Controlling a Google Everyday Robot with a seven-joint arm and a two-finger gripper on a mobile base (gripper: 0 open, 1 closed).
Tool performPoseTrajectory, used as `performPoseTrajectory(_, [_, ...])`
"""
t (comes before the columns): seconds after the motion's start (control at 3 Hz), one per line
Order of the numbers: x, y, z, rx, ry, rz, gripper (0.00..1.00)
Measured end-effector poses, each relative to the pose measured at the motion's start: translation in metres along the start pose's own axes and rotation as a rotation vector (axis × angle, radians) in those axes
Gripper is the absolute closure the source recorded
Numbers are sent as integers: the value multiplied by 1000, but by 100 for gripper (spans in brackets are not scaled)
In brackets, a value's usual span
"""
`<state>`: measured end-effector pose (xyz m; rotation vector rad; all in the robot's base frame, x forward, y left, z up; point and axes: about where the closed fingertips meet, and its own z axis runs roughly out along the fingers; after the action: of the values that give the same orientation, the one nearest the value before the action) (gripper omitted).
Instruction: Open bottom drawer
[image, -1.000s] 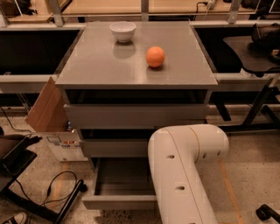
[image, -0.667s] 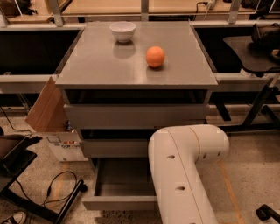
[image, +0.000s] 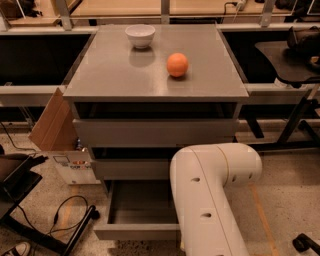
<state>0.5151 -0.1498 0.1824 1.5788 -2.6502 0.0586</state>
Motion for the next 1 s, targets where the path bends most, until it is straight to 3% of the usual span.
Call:
performPoseTrajectory(0.33, [0, 0, 0, 0, 0, 0, 0])
performPoseTrajectory(0.67, [1, -7, -18, 37, 7, 1, 18])
performPoseTrajectory(1.0, [-8, -12, -69, 121, 28, -57, 41])
